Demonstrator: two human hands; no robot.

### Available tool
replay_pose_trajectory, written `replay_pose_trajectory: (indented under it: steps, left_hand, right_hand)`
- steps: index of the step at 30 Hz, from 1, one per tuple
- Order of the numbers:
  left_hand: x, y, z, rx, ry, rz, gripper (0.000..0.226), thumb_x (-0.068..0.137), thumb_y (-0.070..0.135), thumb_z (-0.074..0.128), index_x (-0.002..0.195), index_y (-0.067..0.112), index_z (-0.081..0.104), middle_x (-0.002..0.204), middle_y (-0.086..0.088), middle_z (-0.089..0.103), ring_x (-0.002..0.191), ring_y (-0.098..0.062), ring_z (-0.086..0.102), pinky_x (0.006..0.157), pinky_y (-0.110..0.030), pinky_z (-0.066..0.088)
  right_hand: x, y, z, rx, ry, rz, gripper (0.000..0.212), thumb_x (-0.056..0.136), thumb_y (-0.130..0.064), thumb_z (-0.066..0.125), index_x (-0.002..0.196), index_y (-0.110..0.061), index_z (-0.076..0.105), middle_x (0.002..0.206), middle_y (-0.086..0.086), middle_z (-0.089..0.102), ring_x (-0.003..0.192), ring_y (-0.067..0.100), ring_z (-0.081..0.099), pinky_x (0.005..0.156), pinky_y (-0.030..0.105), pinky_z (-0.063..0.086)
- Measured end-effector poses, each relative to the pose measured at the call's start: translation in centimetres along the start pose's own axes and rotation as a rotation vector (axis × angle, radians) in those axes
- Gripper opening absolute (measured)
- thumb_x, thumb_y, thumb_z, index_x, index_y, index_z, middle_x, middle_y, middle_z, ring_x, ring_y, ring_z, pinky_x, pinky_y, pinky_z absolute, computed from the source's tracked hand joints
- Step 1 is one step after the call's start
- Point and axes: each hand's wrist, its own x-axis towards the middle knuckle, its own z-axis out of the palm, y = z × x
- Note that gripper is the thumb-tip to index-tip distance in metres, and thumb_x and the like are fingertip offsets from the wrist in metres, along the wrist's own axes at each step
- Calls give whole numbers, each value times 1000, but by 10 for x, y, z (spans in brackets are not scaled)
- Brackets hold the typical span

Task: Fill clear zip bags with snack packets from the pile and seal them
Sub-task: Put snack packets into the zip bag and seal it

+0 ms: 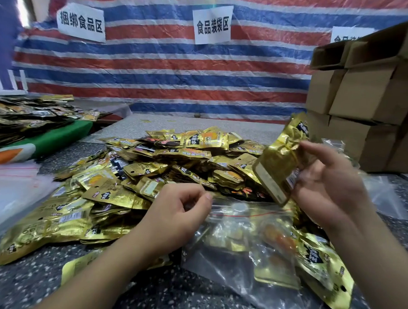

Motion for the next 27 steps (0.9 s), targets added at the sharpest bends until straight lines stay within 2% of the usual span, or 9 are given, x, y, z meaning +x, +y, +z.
replay_pose_trajectory:
  steps: [3,5,7,11,13,15,17,22,27]
  left_hand:
    - [0,4,2,72,-28,50,35,89,24,54,55,17,50,51,11,41,48,-2,37,49,-15,27]
    - [0,4,0,100,-42,62,37,89,31,52,58,11,51,53,12,40,50,-3,38,50,-14,27]
    - [-1,4,-1,110,-60,66,37,88,38,49,59,15,52,54,13,42,52,-3,40,51,-13,28]
    - [-2,5,0,89,-51,57,30,86,39,48,58,29,49,53,16,44,51,-2,41,51,-13,29]
    - [-2,6,1,54,-43,47,30,86,38,49,57,31,49,52,16,45,50,-2,40,50,-12,29]
    - [-2,6,1,20,-39,24,32,87,36,51,57,26,50,51,13,45,49,-1,39,49,-16,30]
    - [-2,6,-1,-7,-28,-8,32,89,30,54,58,21,52,50,11,45,48,-4,40,47,-20,33]
    - [-1,8,-2,-25,-9,-46,33,91,31,52,62,16,55,54,4,49,52,-7,45,50,-20,37]
    - [1,8,-3,-111,7,-115,24,93,35,51,73,26,60,60,5,59,56,-11,56,54,-23,45]
  right_hand:
    - [-1,2,-7,33,-62,-55,29,80,-14,55,108,-10,60,96,6,70,98,24,70,82,41,59]
    - [1,4,-7,16,-100,-87,25,83,-13,56,104,-10,69,100,5,72,101,21,71,82,37,59]
    - [2,8,-8,-37,-175,-125,24,86,-12,56,102,-10,75,104,5,73,103,19,71,84,34,58]
    - [1,18,-12,-353,-259,-224,38,80,-17,65,117,-8,58,106,7,74,102,23,71,82,37,58]
    - [-1,18,-15,-524,-271,-236,46,74,-21,75,117,-14,60,109,9,74,104,26,71,82,37,59]
    - [-6,17,-14,-721,-320,-242,40,74,-25,80,112,-25,68,111,8,74,105,25,71,84,34,59]
    - [-10,17,-14,-887,-357,-251,33,79,-27,76,111,-28,70,112,5,74,104,21,71,84,31,59]
    - [-14,17,-12,-943,-417,-153,37,84,-21,64,120,-24,65,115,-1,73,106,16,70,80,20,55]
    - [-15,17,-11,-1103,-504,-58,34,87,-29,65,118,-43,64,117,-6,71,106,12,68,83,23,56]
